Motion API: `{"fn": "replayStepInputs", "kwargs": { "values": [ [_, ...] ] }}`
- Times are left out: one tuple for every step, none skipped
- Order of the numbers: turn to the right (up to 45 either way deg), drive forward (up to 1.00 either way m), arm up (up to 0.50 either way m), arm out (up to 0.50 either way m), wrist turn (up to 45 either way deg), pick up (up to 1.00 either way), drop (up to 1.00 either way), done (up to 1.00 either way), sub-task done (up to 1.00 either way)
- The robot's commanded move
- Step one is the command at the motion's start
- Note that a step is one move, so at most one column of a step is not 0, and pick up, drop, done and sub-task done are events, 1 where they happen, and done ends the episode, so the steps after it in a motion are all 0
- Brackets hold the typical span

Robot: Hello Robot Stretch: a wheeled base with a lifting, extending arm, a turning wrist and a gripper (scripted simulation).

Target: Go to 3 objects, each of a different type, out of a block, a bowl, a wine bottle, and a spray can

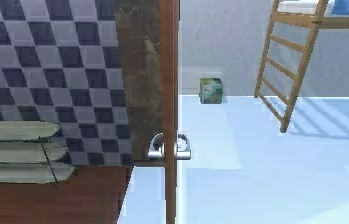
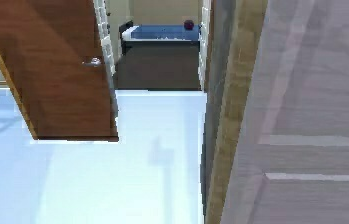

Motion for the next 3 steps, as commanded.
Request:
{"fn": "replayStepInputs", "kwargs": {
  "values": [
    [-45.0, 0.00, 0.00, 0.00, 0.0, 0.00, 0.00, 0.00, 0.00],
    [-9.0, 0.00, 0.00, 0.00, 0.0, 0.00, 0.00, 0.00, 0.00],
    [0.0, 0.30, 0.00, 0.00, 0.0, 0.00, 0.00, 0.00, 0.00]
  ]
}}
